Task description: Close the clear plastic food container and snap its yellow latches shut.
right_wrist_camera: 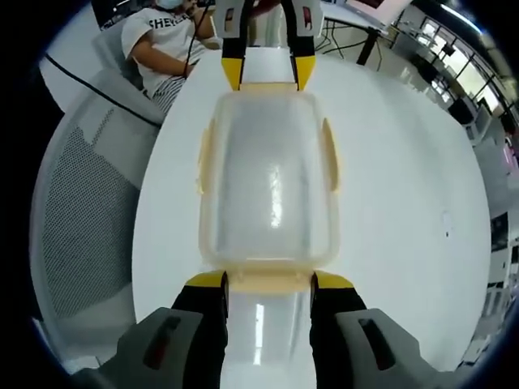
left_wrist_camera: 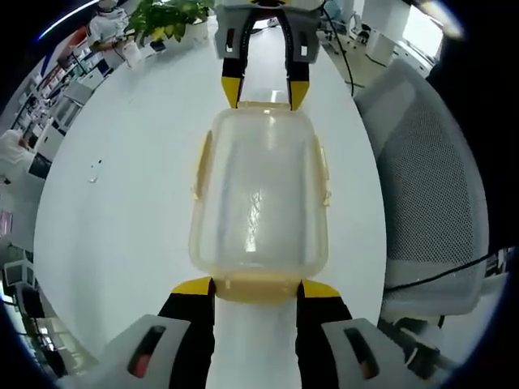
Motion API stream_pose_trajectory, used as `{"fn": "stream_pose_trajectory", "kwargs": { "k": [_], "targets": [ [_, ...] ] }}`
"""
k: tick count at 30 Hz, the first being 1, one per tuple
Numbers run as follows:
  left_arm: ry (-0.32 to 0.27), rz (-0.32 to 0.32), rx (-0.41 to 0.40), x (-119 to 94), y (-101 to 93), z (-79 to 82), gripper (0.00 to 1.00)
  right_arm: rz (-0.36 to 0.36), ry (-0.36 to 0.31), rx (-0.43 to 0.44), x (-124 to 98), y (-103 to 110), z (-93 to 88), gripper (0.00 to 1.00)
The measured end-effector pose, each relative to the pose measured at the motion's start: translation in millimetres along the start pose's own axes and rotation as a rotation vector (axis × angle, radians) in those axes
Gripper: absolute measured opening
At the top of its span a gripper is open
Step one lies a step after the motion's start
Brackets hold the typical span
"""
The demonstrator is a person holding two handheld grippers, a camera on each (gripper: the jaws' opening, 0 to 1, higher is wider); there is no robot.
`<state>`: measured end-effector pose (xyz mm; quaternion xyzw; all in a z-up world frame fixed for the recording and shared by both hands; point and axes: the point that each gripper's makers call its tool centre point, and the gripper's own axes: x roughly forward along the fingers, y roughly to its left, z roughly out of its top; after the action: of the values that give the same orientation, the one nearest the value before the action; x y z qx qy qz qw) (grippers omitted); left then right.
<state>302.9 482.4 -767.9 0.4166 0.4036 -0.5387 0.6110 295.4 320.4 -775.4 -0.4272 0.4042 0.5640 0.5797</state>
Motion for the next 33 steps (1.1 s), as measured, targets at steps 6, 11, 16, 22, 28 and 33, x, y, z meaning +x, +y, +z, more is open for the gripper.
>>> {"fn": "stream_pose_trajectory", "kwargs": {
  "k": [6,11,16,22,28,33],
  "targets": [
    [-0.004,-0.002,0.007,5,-1.6,9.7,0.33,0.004,0.013,0.008,1,2,-11.4,0.36],
    [-0.017,-0.010,0.005,9,-0.6,20.7,0.33,0.004,0.005,0.016,-5,2,-22.8,0.36],
    [-0.010,-0.015,0.016,13,1.3,32.6,0.33,-0.004,0.004,0.024,-7,0,-33.5,0.36],
    [-0.009,-0.013,0.032,15,3.9,43.7,0.33,-0.002,0.000,0.051,-9,0,-44.7,0.36],
    [-0.010,-0.019,0.033,23,1.4,54.7,0.33,0.001,0.004,0.050,-13,2,-57.3,0.36],
    [-0.011,-0.026,0.028,30,-1.4,62.1,0.33,0.006,0.011,0.045,-13,3,-68.1,0.36]
  ]
}}
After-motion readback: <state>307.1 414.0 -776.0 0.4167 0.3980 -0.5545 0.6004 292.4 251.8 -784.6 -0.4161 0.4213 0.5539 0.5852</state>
